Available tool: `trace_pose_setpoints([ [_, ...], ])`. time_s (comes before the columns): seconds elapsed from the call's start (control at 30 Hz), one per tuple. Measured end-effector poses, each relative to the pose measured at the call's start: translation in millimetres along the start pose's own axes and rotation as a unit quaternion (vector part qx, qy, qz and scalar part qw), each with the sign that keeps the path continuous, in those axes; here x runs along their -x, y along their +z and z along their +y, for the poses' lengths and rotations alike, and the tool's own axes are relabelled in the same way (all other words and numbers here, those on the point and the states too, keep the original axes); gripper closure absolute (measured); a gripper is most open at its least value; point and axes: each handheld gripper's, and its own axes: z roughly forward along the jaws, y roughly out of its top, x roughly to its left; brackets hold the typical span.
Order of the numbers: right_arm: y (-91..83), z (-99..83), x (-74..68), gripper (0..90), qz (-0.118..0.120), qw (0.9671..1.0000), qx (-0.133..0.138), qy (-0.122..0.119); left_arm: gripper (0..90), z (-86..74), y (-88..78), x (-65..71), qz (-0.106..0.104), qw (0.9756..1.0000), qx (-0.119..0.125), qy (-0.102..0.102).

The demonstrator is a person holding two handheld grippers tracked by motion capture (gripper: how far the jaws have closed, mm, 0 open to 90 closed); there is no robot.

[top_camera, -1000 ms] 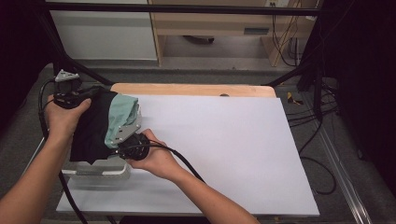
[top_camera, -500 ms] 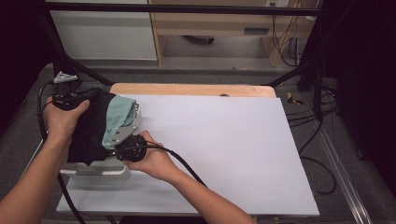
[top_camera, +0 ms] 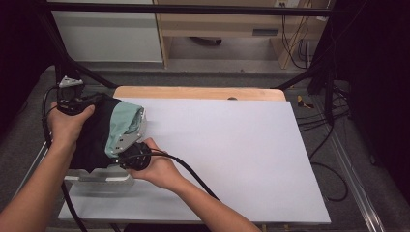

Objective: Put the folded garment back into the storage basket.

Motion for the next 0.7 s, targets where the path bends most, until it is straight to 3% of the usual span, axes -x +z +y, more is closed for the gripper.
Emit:
trace_pose_setpoints([
  [0.23, 7.5, -1.4, 8.2, 81.4, -0.006, 0.9998, -0.005, 0.018, 75.4, -3.0, 11.8, -8.3, 0.011, 0.9998, -0.006, -0.012],
  [0.3, 12.4, -2.2, 11.2, 80.1, -0.005, 0.9997, -0.009, 0.024, 75.0, -3.4, 15.7, -9.7, 0.013, 0.9999, -0.005, -0.003],
  [0.4, 15.5, -3.5, 11.8, 61.6, 0.005, 0.9992, -0.023, 0.033, 67.8, -8.3, 21.9, -10.3, 0.009, 0.9997, -0.021, -0.008],
  [0.47, 8.6, -4.0, 9.4, 50.1, -0.002, 0.9987, -0.033, 0.038, 61.3, -11.9, 17.9, -8.2, 0.015, 0.9998, -0.003, -0.011],
  [0.57, -11.4, -7.5, 7.2, 40.4, -0.019, 0.9989, -0.023, 0.037, 51.8, -15.1, 7.4, -1.4, 0.011, 0.9997, 0.013, -0.015],
  [0.7, -40.3, -17.4, 9.2, 29.6, -0.052, 0.9972, -0.005, 0.053, 45.0, -20.6, -6.7, 13.6, 0.002, 0.9996, 0.027, 0.001],
])
